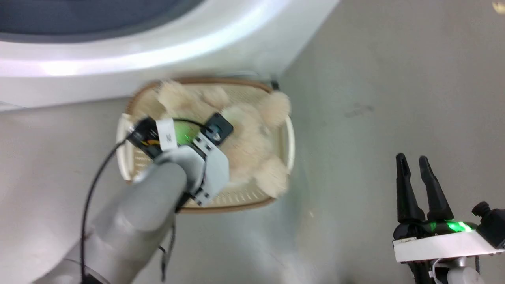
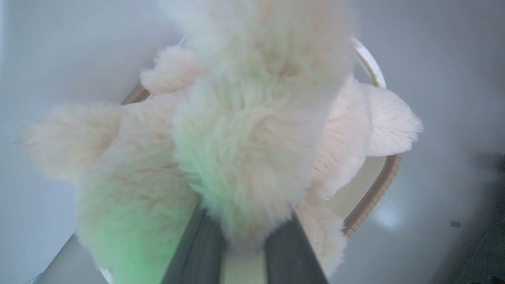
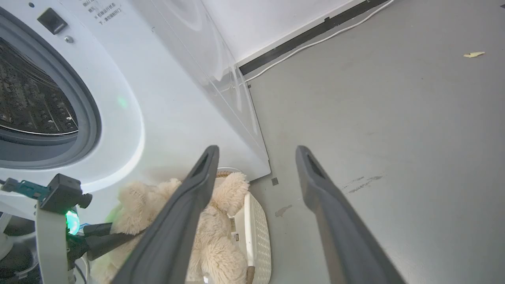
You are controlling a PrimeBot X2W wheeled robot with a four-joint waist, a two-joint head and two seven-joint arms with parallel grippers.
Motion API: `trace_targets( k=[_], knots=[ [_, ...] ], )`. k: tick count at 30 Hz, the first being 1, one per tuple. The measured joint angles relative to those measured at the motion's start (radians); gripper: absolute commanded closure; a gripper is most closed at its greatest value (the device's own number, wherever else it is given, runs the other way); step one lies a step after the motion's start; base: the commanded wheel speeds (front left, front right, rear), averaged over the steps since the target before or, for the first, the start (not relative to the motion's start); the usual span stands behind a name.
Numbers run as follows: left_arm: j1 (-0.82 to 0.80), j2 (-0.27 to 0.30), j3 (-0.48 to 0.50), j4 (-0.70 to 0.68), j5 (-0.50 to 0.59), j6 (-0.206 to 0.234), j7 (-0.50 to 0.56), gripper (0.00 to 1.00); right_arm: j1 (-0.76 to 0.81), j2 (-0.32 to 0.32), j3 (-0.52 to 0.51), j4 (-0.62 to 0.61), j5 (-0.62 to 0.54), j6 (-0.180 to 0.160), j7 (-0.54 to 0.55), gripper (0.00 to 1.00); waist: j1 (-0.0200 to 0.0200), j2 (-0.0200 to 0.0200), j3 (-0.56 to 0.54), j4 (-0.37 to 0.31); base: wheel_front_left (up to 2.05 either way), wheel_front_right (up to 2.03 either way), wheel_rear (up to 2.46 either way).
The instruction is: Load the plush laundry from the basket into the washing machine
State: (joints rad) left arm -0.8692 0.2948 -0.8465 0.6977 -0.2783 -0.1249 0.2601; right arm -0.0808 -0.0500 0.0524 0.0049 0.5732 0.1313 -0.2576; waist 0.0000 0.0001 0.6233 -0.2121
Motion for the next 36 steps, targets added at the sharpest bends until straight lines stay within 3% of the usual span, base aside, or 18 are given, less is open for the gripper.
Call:
trace_targets(
  k=[8,14,28,36],
  knots=[
    [0.077,-0.117,0.056,0.085,-0.110,0.014,-0.123,1.00,0.034,0.000,-0.042,0.065,-0.034,0.000,0.000,0.00,-0.0001,0.0000,-0.175,0.102,0.00,0.00,0.00],
    [0.123,-0.171,0.111,0.121,-0.188,0.027,-0.212,1.00,0.080,0.000,-0.069,0.104,-0.047,0.000,0.000,0.00,-0.0002,0.0000,-0.294,0.183,0.00,0.00,0.00],
    [0.211,-0.213,0.228,0.080,-0.330,0.077,-0.373,1.00,0.161,0.000,-0.117,0.147,-0.058,0.000,0.000,0.00,-0.0002,0.0000,-0.499,0.349,0.00,0.00,0.00],
    [0.236,-0.216,0.308,-0.021,-0.372,0.138,-0.479,1.00,0.179,0.000,-0.120,0.145,-0.057,0.000,0.000,0.00,0.0000,0.0000,-0.537,0.380,0.00,0.00,0.00]
  ],
)
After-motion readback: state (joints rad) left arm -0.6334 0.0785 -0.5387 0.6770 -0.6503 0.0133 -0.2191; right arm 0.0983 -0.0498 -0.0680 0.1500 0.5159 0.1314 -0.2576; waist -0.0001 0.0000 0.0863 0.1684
